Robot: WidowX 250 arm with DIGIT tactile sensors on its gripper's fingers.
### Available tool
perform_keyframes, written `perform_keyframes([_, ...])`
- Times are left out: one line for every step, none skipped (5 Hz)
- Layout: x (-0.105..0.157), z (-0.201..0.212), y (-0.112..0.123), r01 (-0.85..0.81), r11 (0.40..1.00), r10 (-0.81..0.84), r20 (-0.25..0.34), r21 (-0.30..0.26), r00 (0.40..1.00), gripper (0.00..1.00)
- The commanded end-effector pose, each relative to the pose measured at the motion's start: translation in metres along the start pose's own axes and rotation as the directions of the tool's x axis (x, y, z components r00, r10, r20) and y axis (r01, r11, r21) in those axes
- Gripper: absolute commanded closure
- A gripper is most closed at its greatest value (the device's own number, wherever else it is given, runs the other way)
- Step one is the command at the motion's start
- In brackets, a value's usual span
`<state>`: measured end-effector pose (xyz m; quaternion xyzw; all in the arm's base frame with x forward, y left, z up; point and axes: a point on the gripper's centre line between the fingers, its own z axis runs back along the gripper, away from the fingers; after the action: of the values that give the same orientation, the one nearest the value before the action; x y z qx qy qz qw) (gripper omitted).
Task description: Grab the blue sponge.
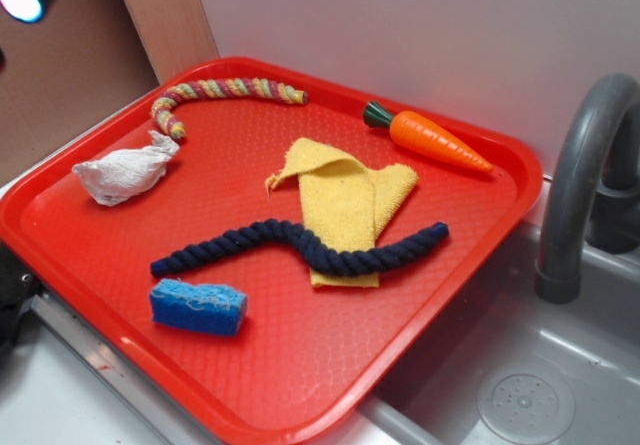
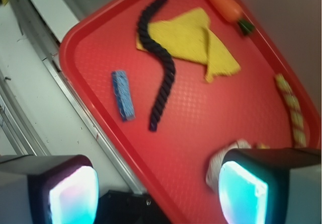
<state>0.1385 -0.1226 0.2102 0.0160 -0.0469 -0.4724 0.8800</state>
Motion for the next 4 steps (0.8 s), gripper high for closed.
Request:
perform_keyframes([0.021, -0.052, -0.001, 0.056, 0.997, -0.058, -0.04, -0.044, 0.998, 0.0])
perform_keyframes([0.026, -0.072, -0.005, 0.066, 0.994, -0.07, -0.046, -0.083, 0.996, 0.0])
perform_keyframes([0.032, -0.09, -0.016, 0.145, 0.984, -0.15, -0.046, -0.104, 0.988, 0.0])
perform_keyframes([0.036, -0.107, -0.031, 0.261, 0.958, -0.272, -0.085, -0.118, 0.959, 0.0])
